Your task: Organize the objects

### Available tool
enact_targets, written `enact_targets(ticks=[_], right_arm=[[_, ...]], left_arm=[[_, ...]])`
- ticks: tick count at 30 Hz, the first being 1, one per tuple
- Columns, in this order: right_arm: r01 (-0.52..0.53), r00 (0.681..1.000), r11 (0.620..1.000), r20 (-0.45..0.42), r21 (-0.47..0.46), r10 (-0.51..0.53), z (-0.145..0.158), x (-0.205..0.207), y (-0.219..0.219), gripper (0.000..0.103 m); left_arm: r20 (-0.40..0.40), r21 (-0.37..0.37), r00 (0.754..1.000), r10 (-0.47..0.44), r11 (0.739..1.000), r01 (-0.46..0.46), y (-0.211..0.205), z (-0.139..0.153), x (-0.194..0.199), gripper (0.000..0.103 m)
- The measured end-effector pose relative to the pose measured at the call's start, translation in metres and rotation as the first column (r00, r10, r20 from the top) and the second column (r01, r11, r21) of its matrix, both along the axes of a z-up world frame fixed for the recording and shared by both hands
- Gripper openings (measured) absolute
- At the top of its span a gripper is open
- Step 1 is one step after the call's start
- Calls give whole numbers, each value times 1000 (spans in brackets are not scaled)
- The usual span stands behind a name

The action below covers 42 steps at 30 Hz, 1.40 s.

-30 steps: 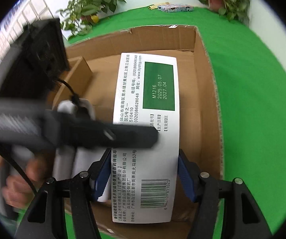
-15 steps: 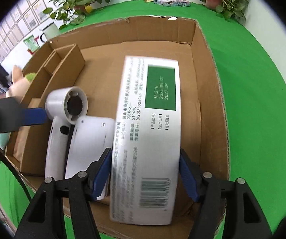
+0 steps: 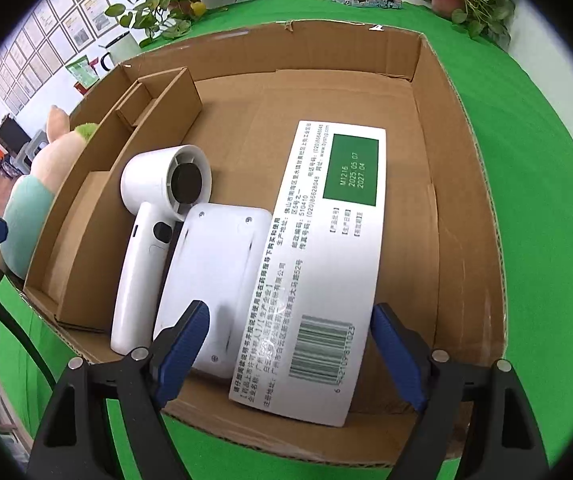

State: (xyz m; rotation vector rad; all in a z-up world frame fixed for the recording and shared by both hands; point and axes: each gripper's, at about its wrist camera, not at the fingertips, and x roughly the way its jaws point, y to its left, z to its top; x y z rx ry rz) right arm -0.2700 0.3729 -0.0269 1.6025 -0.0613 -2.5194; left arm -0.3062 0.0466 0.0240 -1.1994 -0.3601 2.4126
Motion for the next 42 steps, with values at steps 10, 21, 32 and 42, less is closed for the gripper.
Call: enact_targets(ticks=[10,21,32,42], right_arm=[[125,811,992,-579,32,-83,25,106,-27,102],[157,809,985,-581,77,-84,-3,100,-53,102],[200,799,976,-591,89,-110,-5,99,-57,103],[200,799,976,-591,86,-111,-5,100,-57,103]], left_arm=[[-452,-368,877,161,862,-348,15,-20,67,103],[-444,-380,871,209,837,-394,40,-74,59,103],[-460,-410,863,209,812,-415,44,-81,64,103],[-461,-414,863,207,810,-415,45,-82,62,103]])
